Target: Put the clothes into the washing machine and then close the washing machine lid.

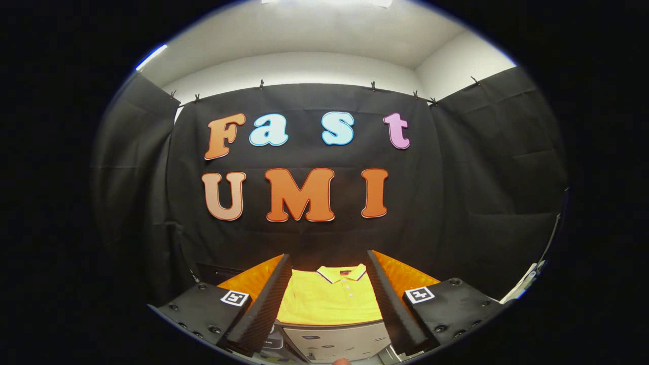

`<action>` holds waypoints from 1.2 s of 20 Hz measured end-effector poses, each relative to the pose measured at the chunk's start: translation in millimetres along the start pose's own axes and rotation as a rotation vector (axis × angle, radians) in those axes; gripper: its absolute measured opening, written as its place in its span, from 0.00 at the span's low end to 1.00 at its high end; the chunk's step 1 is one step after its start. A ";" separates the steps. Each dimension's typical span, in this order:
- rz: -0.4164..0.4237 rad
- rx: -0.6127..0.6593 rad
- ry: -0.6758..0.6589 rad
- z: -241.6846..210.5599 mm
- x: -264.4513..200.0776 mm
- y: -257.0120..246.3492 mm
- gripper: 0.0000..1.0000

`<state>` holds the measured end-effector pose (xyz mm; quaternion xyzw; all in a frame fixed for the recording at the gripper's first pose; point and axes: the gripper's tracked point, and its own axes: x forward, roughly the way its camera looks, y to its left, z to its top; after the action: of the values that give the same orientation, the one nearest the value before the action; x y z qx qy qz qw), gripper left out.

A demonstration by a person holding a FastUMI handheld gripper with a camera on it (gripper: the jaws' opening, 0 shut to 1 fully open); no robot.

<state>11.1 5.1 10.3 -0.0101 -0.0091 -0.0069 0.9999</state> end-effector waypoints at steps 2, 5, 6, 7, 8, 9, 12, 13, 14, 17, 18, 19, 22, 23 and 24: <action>-0.007 -0.012 0.003 -2.9 -2.6 3.4 0.96; -0.005 -0.025 0.006 -2.4 -3.3 9.9 0.96; -0.012 -0.029 0.011 -3.1 -0.4 8.7 0.96; -0.013 -0.031 0.020 -6.3 3.3 7.8 0.96; -0.015 -0.030 0.026 -7.7 7.5 6.4 0.96; -0.015 -0.027 0.034 -10.2 12.0 4.4 0.96; -0.012 -0.020 0.041 -15.3 41.2 -4.5 0.96; -0.012 -0.020 0.050 -19.1 53.4 -7.6 0.96; -0.014 -0.019 0.061 -24.5 66.8 -13.4 0.96; -0.012 -0.013 0.110 -42.3 111.9 -23.1 0.96; -0.013 -0.014 0.134 -53.1 128.6 -27.7 0.96; -0.011 -0.017 0.159 -63.5 143.4 -30.5 0.96; -0.015 -0.033 0.249 -102.3 191.8 -40.3 0.96; -0.015 -0.028 0.267 -113.4 204.5 -43.5 0.96; -0.012 -0.029 0.295 -127.3 217.0 -44.7 0.97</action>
<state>229.7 -45.1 -112.0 -0.0234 0.1377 -0.0144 0.9901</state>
